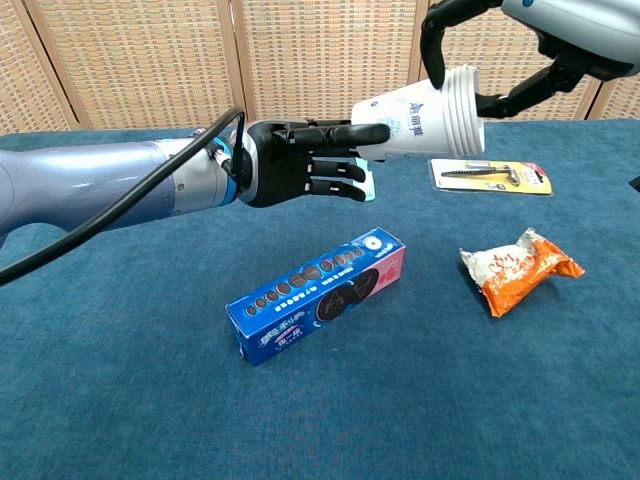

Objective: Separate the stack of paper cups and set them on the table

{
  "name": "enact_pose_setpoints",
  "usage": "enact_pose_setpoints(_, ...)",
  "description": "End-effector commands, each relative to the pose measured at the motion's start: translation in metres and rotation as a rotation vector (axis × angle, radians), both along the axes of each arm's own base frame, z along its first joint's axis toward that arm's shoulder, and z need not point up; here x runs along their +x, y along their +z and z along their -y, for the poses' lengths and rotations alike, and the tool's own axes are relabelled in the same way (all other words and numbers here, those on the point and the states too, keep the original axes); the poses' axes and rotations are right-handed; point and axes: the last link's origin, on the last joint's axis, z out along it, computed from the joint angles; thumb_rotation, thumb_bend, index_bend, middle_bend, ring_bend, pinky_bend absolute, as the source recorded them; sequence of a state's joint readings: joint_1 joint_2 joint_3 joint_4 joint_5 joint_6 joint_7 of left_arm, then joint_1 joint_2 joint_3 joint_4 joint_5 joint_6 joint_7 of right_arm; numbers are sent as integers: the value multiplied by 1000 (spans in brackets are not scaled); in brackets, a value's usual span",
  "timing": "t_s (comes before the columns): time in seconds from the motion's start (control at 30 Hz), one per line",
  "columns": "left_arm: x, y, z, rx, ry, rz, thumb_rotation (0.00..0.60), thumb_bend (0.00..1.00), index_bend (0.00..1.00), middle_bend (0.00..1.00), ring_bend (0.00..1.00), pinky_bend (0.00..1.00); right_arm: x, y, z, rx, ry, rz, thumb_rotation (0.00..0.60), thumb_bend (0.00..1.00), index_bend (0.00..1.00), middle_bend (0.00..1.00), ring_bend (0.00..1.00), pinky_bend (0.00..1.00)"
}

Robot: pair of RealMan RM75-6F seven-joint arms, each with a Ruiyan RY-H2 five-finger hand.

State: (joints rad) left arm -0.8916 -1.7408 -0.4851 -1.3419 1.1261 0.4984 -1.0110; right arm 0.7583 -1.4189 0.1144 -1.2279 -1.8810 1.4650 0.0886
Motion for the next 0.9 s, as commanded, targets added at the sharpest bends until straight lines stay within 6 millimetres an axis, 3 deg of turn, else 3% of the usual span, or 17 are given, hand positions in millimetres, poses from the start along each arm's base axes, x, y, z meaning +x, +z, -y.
enact_pose_setpoints(0.03,0,0,0,-1,1,-2,600,243,516,536,570,497,-1,0,0,2,-1,3,600,590,654,25,48,46)
enact_pose_setpoints(0.9,-2,-5,0,-10,6,-9,600,245,515,536,570,497,-5,1,-1,-6,22,33,600,589,711,93,48,62)
